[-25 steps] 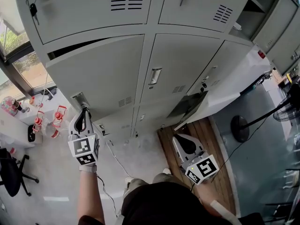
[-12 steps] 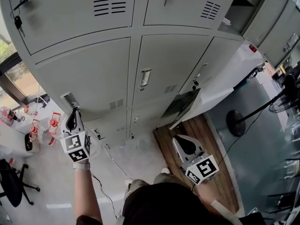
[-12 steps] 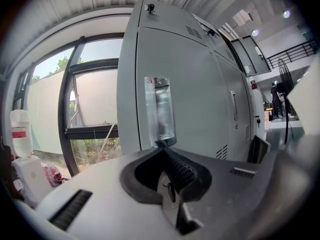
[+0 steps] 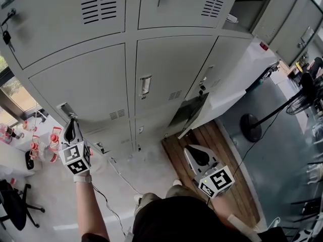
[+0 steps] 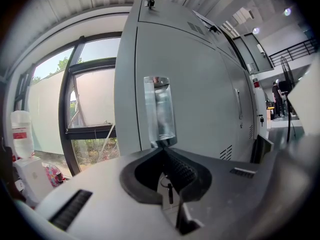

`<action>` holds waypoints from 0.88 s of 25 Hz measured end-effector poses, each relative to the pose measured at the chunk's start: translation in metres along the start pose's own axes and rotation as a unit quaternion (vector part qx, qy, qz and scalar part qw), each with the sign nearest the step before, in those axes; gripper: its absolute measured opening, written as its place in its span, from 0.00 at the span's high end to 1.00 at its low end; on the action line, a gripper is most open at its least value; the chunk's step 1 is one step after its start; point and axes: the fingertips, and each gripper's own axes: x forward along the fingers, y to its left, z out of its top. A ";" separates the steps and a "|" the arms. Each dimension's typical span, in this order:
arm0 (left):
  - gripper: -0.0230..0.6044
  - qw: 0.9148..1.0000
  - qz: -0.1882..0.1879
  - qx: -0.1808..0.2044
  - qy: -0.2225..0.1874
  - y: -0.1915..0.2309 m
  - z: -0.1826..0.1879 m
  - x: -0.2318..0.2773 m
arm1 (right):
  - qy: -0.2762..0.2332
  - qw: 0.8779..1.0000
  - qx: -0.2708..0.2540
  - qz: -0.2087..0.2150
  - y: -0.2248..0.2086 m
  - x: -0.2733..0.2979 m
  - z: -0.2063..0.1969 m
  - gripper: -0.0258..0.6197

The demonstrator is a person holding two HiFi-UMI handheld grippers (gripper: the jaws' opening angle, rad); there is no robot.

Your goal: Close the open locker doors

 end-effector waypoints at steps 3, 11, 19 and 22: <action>0.95 1.000 -0.001 0.000 -0.001 -0.004 0.004 -0.001 | 0.000 1.000 0.002 0.001 -0.003 -0.002 -0.002 0.93; 0.95 1.000 -0.019 0.011 0.001 -0.036 0.002 -0.011 | -0.003 1.000 0.008 0.004 -0.018 -0.011 -0.005 0.93; 0.95 0.999 -0.046 0.026 0.007 -0.095 0.007 -0.020 | -0.016 1.000 0.023 0.003 -0.053 -0.027 -0.012 0.93; 0.95 0.998 -0.058 0.032 0.005 -0.121 0.015 -0.023 | -0.024 0.999 0.028 -0.001 -0.071 -0.036 -0.013 0.93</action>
